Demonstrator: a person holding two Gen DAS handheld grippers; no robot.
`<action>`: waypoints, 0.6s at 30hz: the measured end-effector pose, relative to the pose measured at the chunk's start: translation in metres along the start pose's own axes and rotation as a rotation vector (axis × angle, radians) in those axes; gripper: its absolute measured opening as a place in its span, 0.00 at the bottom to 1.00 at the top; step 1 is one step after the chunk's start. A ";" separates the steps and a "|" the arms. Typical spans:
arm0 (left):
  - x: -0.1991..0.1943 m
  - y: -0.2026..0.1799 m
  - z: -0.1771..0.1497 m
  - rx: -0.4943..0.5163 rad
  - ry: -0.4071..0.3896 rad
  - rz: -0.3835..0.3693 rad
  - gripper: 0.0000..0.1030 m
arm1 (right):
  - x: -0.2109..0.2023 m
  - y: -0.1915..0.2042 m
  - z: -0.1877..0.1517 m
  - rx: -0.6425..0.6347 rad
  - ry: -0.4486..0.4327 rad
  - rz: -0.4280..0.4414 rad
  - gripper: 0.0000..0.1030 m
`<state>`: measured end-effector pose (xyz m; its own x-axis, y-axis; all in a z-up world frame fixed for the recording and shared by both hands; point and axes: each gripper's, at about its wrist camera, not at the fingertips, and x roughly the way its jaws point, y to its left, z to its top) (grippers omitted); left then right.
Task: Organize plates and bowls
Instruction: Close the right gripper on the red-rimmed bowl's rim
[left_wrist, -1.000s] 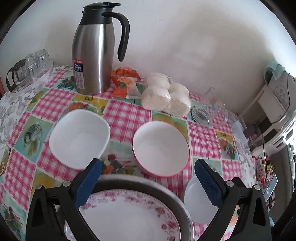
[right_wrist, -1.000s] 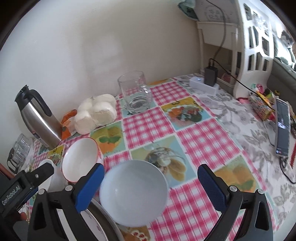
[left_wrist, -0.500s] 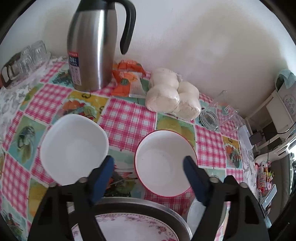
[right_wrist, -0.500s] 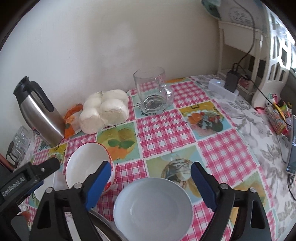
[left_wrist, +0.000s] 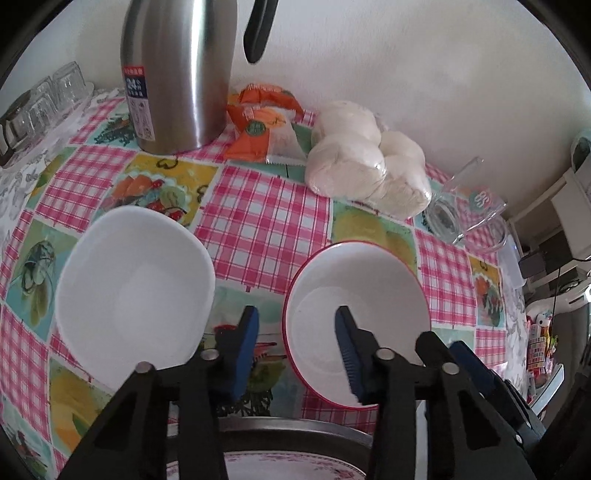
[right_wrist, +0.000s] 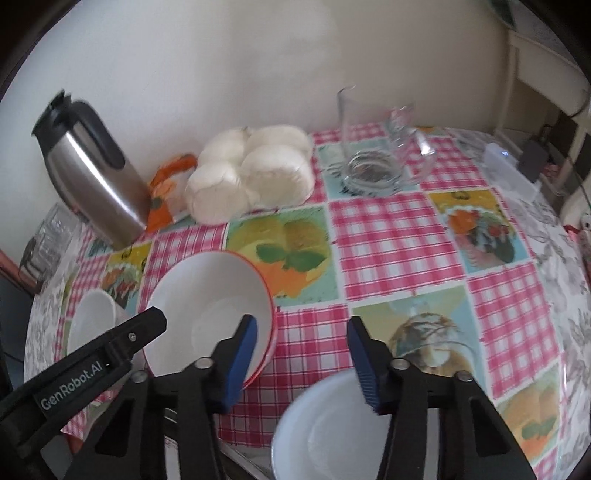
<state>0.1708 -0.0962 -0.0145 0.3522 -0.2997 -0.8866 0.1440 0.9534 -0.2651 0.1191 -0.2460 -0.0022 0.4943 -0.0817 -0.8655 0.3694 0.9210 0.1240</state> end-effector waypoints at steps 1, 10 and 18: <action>0.003 0.000 0.000 0.001 0.008 -0.002 0.36 | 0.004 0.002 0.000 -0.008 0.007 -0.005 0.40; 0.028 0.004 -0.001 0.000 0.052 -0.007 0.15 | 0.031 0.013 0.005 -0.033 0.062 0.002 0.27; 0.040 0.009 0.001 -0.023 0.077 -0.031 0.11 | 0.046 0.014 0.008 -0.029 0.081 -0.001 0.20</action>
<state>0.1868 -0.0992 -0.0519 0.2760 -0.3262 -0.9041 0.1321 0.9446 -0.3005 0.1534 -0.2399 -0.0367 0.4287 -0.0523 -0.9019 0.3464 0.9315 0.1106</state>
